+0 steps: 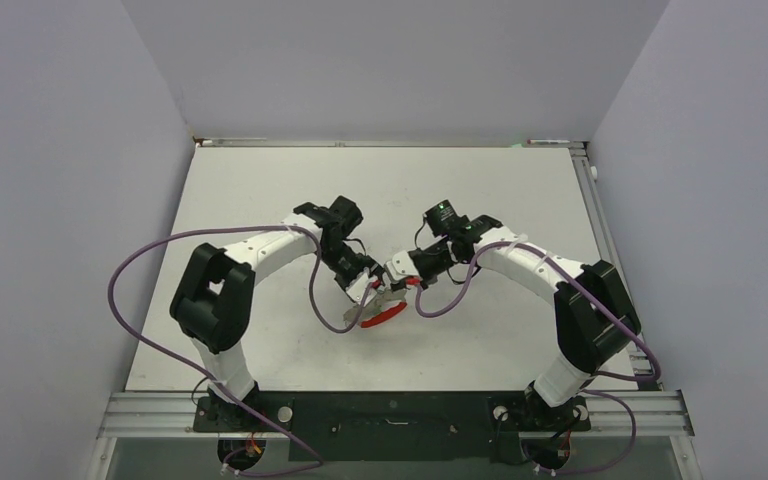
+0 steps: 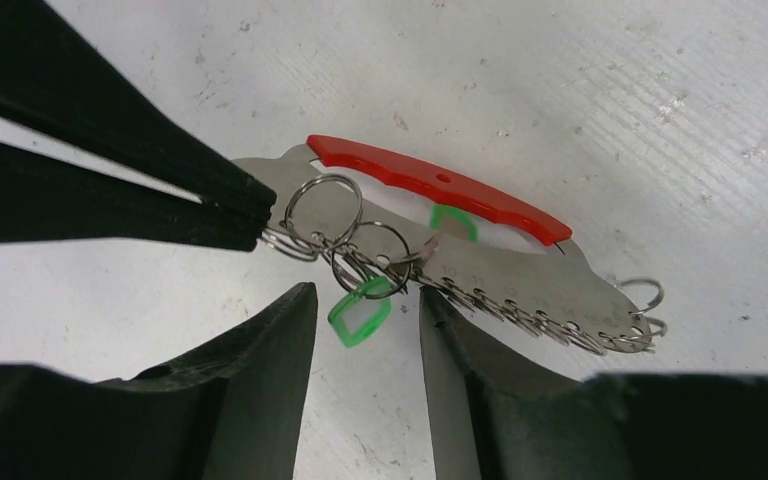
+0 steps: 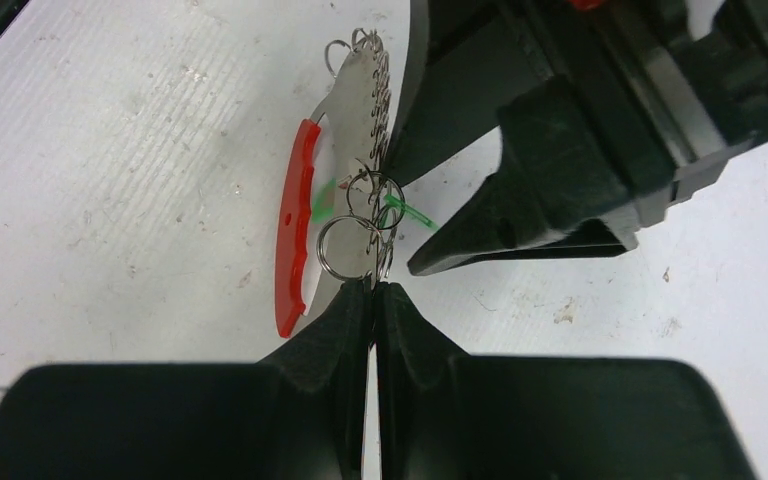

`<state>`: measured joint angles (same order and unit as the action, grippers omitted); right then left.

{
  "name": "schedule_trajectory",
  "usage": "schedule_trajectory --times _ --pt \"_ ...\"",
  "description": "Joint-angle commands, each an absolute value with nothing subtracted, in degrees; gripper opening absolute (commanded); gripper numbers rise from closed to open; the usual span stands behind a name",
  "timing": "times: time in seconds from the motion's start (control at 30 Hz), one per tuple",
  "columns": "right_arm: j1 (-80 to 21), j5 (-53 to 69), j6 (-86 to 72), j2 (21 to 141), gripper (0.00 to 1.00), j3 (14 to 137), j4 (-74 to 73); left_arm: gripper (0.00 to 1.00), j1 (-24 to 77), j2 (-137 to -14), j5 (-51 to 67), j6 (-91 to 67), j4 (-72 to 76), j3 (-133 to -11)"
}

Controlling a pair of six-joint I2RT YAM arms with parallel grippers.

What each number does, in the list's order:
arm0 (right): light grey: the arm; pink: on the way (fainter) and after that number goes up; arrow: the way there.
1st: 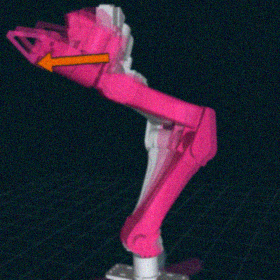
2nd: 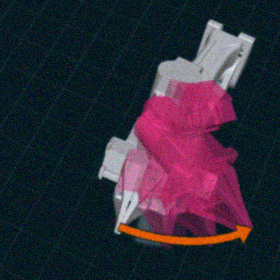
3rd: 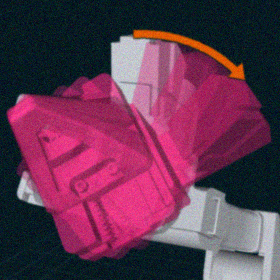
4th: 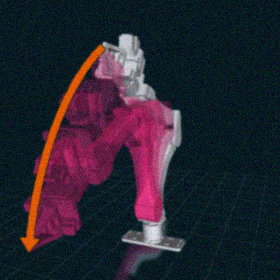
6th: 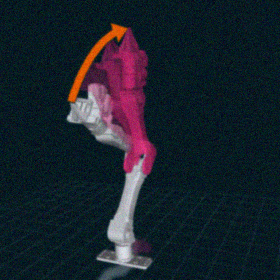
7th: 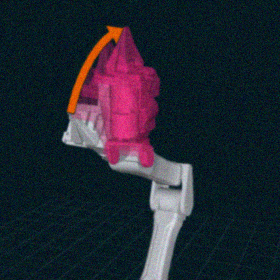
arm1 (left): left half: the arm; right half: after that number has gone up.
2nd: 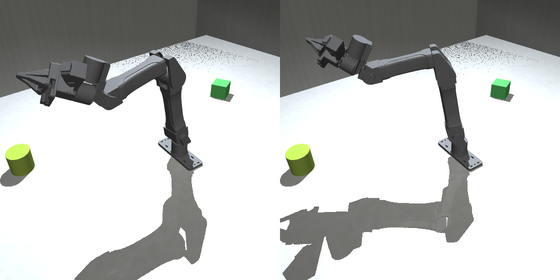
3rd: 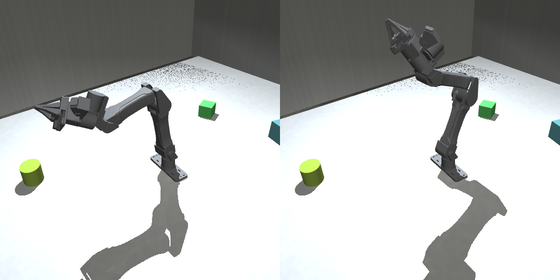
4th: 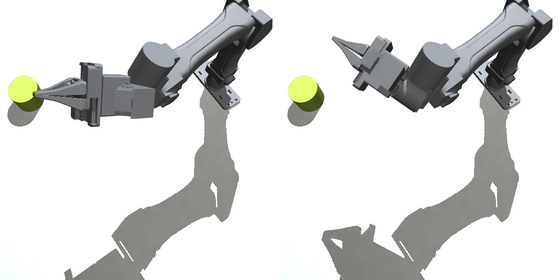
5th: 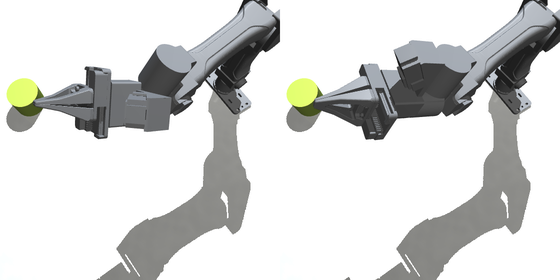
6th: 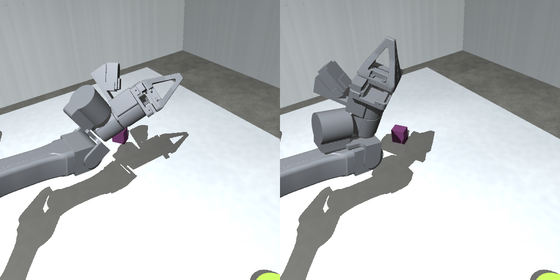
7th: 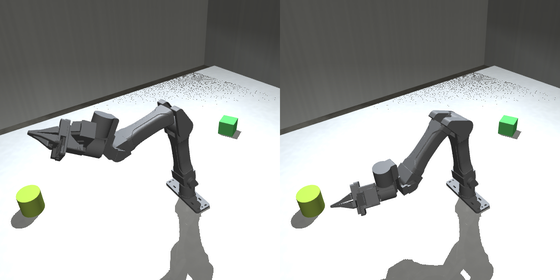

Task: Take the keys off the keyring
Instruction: Remove the key from the keyring.

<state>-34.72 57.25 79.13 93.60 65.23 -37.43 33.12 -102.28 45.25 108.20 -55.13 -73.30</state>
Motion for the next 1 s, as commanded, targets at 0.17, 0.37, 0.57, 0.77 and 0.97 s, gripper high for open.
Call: schedule_trajectory --times 0.17,0.37,0.57,0.77,0.97 --pt "-35.3 58.7 80.3 95.3 0.05 67.5 -36.2 0.19 34.0 -103.4 49.5 116.1 -63.6 -77.1" --pt "-34.3 59.1 79.4 95.5 0.05 66.1 -35.1 0.0 32.4 -101.9 47.3 114.7 -64.9 -76.6" --pt "-32.2 61.9 74.7 95.8 0.05 62.9 -32.0 0.0 31.4 -98.2 46.3 102.4 -57.0 -74.5" --pt "-31.0 65.1 65.5 96.1 0.05 59.1 -25.4 0.0 32.5 -94.6 42.8 96.7 -48.5 -71.4" --pt "-30.1 66.7 56.3 96.9 0.05 54.6 -17.9 0.0 33.5 -90.5 38.0 96.1 -37.1 -65.0"
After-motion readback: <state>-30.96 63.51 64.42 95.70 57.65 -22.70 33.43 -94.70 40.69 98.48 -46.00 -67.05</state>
